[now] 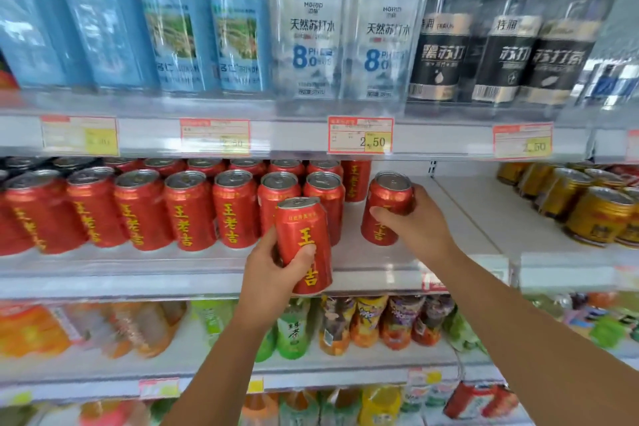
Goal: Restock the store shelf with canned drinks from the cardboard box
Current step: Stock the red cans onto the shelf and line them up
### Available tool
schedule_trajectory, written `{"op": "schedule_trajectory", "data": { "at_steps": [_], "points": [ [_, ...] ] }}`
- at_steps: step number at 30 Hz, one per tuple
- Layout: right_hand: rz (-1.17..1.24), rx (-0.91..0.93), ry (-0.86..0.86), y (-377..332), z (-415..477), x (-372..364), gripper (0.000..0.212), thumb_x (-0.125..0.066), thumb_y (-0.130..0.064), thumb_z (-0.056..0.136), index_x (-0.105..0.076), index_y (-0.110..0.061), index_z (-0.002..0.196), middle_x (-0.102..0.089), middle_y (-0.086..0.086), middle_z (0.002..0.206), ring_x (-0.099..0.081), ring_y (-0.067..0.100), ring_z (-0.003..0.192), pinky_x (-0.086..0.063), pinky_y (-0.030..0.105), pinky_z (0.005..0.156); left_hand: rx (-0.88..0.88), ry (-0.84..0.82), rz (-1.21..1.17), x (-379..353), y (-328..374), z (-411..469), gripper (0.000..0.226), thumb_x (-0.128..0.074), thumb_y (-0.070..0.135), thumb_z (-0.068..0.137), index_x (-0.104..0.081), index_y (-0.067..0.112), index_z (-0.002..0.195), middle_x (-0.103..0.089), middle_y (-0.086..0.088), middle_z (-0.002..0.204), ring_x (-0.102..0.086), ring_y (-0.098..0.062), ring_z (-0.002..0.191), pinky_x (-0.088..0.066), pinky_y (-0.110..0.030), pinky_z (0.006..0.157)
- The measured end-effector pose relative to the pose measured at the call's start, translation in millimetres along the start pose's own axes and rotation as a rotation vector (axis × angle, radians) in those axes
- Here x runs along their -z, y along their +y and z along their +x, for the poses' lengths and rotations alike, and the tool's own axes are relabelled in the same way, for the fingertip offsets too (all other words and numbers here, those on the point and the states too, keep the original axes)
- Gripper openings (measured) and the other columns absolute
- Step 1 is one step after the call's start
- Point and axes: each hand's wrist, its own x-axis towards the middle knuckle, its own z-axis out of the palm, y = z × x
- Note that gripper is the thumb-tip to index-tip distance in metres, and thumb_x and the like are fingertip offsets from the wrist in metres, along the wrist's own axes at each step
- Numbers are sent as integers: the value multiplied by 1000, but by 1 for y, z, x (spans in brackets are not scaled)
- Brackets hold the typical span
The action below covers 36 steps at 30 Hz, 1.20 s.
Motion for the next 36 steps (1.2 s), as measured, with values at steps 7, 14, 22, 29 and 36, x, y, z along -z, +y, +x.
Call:
{"op": "schedule_trajectory", "data": {
  "at_steps": [7, 14, 22, 29, 36],
  "points": [
    [75, -58, -122, 10, 14, -6, 74, -82, -19, 74, -39, -19, 133, -57, 0, 117, -57, 16, 103, -45, 32, 89, 5, 7, -7, 0, -2, 4, 45, -65, 57, 66, -63, 35, 105, -72, 18, 98, -69, -4, 92, -53, -16, 73],
    [-35, -5, -142, 14, 33, -14, 71, -83, -28, 73, -42, -17, 130, -58, 5, 124, -59, 21, 109, -48, 36, 92, 10, 12, -18, 0, -8, 6, 50, -65, 57, 68, -63, 33, 111, -73, 7, 104, -69, -13, 99, -57, -30, 84],
    [-62, -1, -168, 14, 41, -27, 74, -77, -32, 80, -35, -17, 139, -54, 6, 135, -56, 23, 116, -43, 30, 92, 26, 14, -20, 0, -7, 5, 52, -65, 58, 68, -63, 31, 112, -72, 6, 104, -69, -12, 99, -57, -28, 82],
    [72, 139, 122, -5, -8, -9, 48, -65, -26, 89, -45, -27, 132, -64, -6, 110, -60, 7, 102, -48, 25, 91, 68, -7, -89, -2, 8, 2, 36, -75, 43, 77, -64, 31, 109, -73, 12, 101, -69, -7, 96, -54, -16, 72],
    [207, 149, -434, -23, -79, 2, 65, -71, -20, 84, -41, -49, 134, -60, -23, 118, -63, -2, 102, -53, 24, 85, -10, -217, -108, -24, 27, 4, 55, -83, 34, 66, -63, 24, 116, -71, -1, 113, -66, -19, 109, -54, -40, 94]
  ]
}}
